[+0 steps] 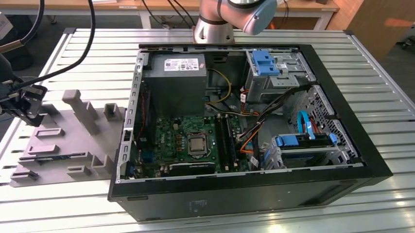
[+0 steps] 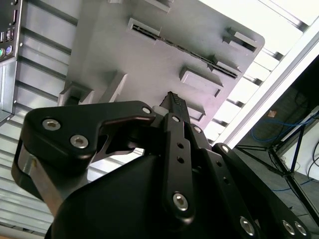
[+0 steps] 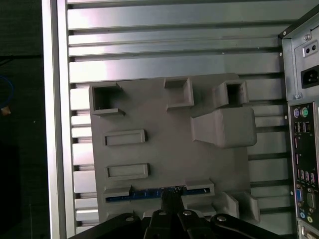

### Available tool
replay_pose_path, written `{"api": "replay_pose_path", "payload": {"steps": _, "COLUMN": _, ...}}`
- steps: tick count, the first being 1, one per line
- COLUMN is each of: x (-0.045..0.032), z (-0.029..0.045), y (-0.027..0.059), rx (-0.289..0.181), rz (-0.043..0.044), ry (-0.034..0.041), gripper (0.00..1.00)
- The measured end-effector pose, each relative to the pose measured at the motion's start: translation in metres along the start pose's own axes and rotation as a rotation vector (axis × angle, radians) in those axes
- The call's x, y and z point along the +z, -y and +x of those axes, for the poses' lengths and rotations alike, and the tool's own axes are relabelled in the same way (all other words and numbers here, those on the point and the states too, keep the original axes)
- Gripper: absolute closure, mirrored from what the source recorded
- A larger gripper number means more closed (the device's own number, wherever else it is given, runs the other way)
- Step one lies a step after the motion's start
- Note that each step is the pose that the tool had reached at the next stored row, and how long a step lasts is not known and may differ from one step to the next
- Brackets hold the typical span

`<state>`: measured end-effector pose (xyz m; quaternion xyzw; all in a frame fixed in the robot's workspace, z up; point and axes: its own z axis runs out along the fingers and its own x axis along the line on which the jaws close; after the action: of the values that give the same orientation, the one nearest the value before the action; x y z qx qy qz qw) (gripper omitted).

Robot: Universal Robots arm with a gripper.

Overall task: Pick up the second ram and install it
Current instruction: 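Pick up the second ram and move it above second insertion slot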

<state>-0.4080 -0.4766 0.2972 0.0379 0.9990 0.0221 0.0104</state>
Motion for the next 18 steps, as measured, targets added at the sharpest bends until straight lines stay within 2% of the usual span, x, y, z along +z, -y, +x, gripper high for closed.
{"api": "replay_pose_path", "payload": {"steps": 11, "x": 0.0, "z": 0.0001, "y": 0.0, "rx": -0.009, "rz": -0.0001, "ry": -0.0004, "gripper": 0.89}}
{"api": "replay_pose_path", "payload": {"steps": 15, "x": 0.0002, "z": 0.0001, "y": 0.0, "rx": -0.051, "rz": -0.001, "ry": -0.0023, "gripper": 0.89}}
{"api": "replay_pose_path", "payload": {"steps": 18, "x": 0.0007, "z": 0.0002, "y": 0.0, "rx": -0.101, "rz": -0.0019, "ry": -0.0045, "gripper": 0.89}}
